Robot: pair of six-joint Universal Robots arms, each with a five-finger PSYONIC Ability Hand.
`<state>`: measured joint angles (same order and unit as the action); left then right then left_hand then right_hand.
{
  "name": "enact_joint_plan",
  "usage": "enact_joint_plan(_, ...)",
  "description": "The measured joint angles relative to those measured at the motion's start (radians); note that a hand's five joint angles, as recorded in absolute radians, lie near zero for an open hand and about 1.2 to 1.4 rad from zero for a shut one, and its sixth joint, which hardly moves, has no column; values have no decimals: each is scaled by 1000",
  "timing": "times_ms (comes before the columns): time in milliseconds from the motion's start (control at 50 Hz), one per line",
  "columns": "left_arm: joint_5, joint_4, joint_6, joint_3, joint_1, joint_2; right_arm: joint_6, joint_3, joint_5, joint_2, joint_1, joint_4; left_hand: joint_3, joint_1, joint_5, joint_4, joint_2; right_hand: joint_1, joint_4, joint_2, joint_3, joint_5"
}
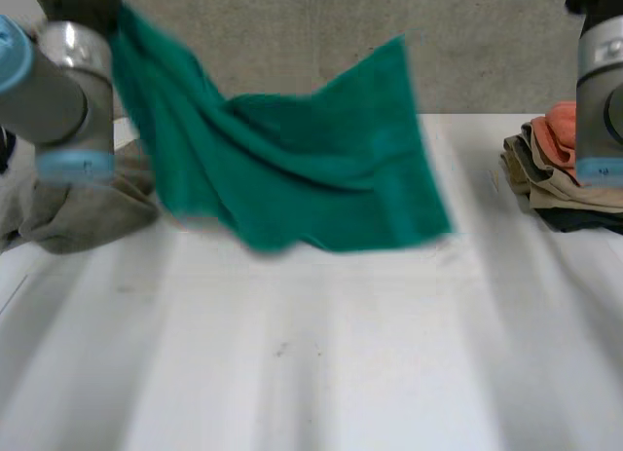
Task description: Fold the laundry.
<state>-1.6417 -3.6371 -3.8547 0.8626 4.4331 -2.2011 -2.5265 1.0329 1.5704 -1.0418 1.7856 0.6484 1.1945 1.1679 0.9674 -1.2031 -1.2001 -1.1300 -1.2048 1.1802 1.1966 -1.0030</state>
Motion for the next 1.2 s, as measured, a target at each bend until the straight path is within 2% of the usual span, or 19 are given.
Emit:
enact_joint_plan(20,2,-82,45,-1,-7,31,-24,-2,-1,-5,6,60,0,0,0,0,0,0,0,0,0,0)
enact_joint_plan(100,5,-142,102,69,-13,86,-46,14,-4,-12,20,70,0,0,0,0,0,0,0,0,0,0)
enact_joint_plan(300,9,-124,123,432,-22,161,-55,129,-42,-10,32,-235,1,0,0,0,0,19,26,-31,-24,22)
enact_joint_plan(320,9,-123,123,461,-23,169,-57,142,-49,-9,33,-263,1,0,0,0,0,76,117,-107,-114,104)
enact_joint_plan(360,10,-120,121,550,-28,205,-69,183,-80,-9,36,-347,2,0,0,0,-1,424,465,-459,-461,461)
enact_joint_plan(380,10,-120,121,561,-29,211,-71,186,-83,-9,36,-354,2,0,0,0,-1,443,504,-499,-499,482)
enact_joint_plan(400,10,-120,120,587,-32,227,-77,196,-95,-10,37,-375,2,0,0,0,-1,540,600,-595,-595,606)
enact_joint_plan(420,10,-120,120,643,-40,267,-97,215,-129,-12,40,-417,2,0,0,0,-1,813,877,-869,-869,876)
enact_joint_plan(460,10,-120,120,687,-48,310,-118,225,-159,-14,42,-443,2,0,0,0,-2,893,977,-961,-972,957)
enact_joint_plan(600,9,-76,118,770,-110,538,-318,193,-226,-18,92,-479,2,0,0,-1,-2,893,983,-963,-976,957)
enact_joint_plan(740,8,43,119,747,-193,707,-631,160,-205,6,201,-479,2,0,0,-1,-2,893,983,-963,-976,957)
enact_joint_plan(880,6,117,118,707,-282,772,-872,130,-188,103,352,-487,2,0,0,-1,-2,893,983,-963,-976,957)
enact_joint_plan(960,2,137,118,686,-335,792,-944,86,-178,183,421,-495,2,0,0,-1,-2,893,983,-963,-976,957)
enact_joint_plan(1140,-5,157,119,650,-407,822,-972,-40,-135,358,505,-512,2,0,0,-1,-2,886,968,-948,-961,942)
enact_joint_plan(1180,-7,157,120,649,-415,831,-972,-62,-123,382,508,-513,2,0,0,-1,-2,767,841,-816,-832,807)
enact_joint_plan(1200,-10,157,121,649,-419,839,-972,-82,-113,401,509,-513,2,0,0,-1,-2,611,703,-664,-693,668)
